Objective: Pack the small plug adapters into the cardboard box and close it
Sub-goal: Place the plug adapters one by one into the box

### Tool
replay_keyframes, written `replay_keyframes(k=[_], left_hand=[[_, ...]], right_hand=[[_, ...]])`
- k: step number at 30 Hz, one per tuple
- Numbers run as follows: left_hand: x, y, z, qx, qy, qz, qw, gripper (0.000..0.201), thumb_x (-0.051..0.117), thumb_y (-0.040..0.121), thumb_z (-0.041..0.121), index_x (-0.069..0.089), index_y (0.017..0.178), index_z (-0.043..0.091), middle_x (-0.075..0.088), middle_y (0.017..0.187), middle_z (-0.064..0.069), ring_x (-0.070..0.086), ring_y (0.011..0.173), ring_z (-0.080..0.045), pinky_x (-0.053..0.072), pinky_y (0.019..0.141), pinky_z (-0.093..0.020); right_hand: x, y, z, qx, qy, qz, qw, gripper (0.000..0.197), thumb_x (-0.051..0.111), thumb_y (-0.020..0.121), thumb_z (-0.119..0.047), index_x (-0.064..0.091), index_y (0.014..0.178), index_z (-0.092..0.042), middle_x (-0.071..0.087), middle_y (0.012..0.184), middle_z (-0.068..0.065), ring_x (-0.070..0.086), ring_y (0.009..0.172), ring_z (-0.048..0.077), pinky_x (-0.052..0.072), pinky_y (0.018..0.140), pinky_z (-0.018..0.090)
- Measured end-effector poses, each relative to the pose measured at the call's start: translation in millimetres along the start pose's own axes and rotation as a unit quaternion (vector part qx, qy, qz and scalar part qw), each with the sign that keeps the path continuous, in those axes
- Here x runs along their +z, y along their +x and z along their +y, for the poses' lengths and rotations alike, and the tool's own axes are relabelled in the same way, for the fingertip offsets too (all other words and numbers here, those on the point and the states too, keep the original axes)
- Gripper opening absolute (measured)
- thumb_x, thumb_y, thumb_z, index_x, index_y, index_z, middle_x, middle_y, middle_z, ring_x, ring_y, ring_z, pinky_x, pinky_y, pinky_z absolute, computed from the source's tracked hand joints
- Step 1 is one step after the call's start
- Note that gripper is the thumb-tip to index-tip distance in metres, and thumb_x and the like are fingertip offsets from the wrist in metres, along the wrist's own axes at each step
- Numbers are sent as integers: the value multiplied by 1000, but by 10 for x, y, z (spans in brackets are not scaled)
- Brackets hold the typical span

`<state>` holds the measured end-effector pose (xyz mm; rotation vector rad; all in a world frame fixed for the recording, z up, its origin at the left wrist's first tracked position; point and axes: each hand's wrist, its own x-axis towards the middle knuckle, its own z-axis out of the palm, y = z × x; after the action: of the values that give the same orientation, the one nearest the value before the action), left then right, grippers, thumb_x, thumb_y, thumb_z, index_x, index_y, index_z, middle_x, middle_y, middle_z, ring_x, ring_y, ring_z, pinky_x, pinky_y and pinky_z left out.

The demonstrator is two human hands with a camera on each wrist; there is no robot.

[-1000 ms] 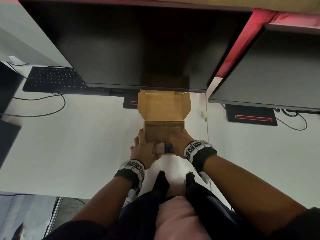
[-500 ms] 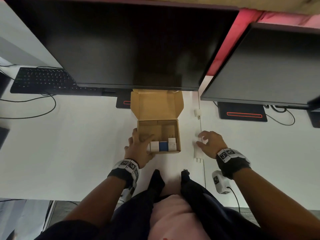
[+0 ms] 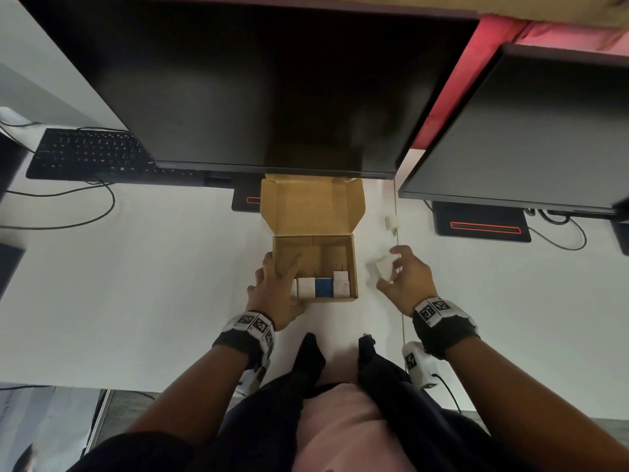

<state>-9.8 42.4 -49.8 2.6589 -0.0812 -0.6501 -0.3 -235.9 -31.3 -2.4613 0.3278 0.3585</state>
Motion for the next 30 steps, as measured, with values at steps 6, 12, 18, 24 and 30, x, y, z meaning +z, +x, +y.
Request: replay_keyframes(k=[6,12,18,24,30], left_hand=[[-29,-2,-25,11,-129,31,991,132,79,60,61,-14,151,43,25,152,-7,34,133,-37,38,105,-60],[-102,-37,-31,58,-300,55,951,122,91,62,37,5,147,53,54,127,22,57,114,3,57,85,-26],[-137,-88,2,72,-320,35,944,123,91,65,27,-6,122,77,60,101,27,63,88,13,47,66,-7],[-178,-114,46,57,-310,11,949,128,90,60,41,-14,131,60,63,114,11,61,97,-9,49,85,-29],[-153,-99,22,46,-312,17,949,130,89,54,50,-11,135,64,62,128,3,61,115,-17,51,94,-35]], right_hand=[[43,84,-459,-127,0,-13,992,42,81,71,-18,65,109,-17,64,105,5,58,79,14,38,63,10],[316,128,-832,-127,-49,-72,988,36,79,73,-29,58,100,-18,65,96,5,61,84,21,52,69,32],[570,223,-1050,-110,-82,-122,983,37,72,79,-35,49,103,-20,62,96,5,60,86,24,57,76,40],[770,203,-1228,-136,-60,-114,982,22,66,86,-32,50,80,-18,57,77,3,55,68,23,53,64,37],[855,158,-1210,-155,-75,-148,974,33,51,94,-38,68,85,-11,68,85,8,64,78,27,57,77,43]])
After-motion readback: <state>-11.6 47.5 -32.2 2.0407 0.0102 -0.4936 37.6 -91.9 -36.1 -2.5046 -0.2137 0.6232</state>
